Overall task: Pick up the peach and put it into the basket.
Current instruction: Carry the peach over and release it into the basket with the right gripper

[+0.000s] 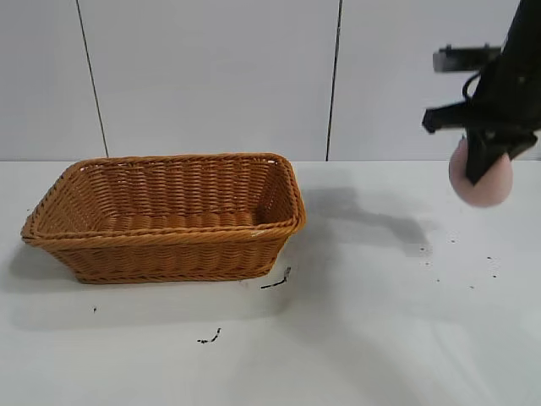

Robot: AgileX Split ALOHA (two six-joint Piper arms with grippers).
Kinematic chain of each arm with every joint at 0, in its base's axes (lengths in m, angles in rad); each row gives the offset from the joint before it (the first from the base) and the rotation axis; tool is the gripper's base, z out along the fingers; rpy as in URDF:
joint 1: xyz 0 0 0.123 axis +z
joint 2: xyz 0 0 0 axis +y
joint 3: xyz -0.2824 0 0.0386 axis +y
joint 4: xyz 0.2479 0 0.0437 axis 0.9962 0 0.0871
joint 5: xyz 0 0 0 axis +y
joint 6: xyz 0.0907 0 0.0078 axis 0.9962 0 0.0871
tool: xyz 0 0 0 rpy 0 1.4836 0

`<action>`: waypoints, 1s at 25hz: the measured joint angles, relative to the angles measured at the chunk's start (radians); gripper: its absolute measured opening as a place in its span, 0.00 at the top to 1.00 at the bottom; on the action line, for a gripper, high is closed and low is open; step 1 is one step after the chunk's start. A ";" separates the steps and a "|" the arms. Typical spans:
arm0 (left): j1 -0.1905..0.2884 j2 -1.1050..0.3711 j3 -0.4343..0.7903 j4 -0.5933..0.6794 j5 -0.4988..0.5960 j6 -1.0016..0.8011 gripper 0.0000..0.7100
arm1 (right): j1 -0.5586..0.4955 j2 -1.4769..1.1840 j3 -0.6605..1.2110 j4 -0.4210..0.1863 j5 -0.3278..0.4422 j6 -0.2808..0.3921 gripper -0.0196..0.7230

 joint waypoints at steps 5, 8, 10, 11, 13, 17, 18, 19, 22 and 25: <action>0.000 0.000 0.000 0.000 0.000 0.000 0.02 | 0.088 0.080 -0.262 0.001 0.069 0.000 0.98; 0.000 0.000 0.000 0.000 0.000 0.000 0.02 | 0.178 0.147 -0.407 0.001 0.117 0.000 0.98; 0.000 0.000 0.000 0.000 0.000 0.000 0.02 | 0.238 0.186 -0.473 0.002 0.121 0.000 0.98; 0.000 0.000 0.000 0.000 0.000 0.000 0.02 | 0.271 0.198 -0.495 0.002 0.121 0.000 0.98; 0.000 0.000 0.000 0.000 0.000 0.000 0.02 | 0.331 0.219 -0.509 0.002 0.123 0.000 0.98; 0.000 0.000 0.000 0.000 0.000 0.000 0.02 | 0.443 0.263 -0.511 0.006 0.114 -0.019 0.98; 0.000 0.000 0.000 0.000 0.000 0.000 0.02 | 0.465 0.276 -0.511 0.009 0.107 -0.023 0.98; 0.000 0.000 0.000 0.000 0.000 0.000 0.02 | 0.482 0.289 -0.511 0.011 0.098 -0.026 0.98; 0.000 0.000 0.000 0.000 0.000 0.000 0.02 | 0.510 0.351 -0.512 0.012 0.068 -0.026 0.98; 0.000 0.000 0.000 0.000 0.000 0.000 0.02 | 0.516 0.430 -0.512 0.027 0.039 -0.026 0.98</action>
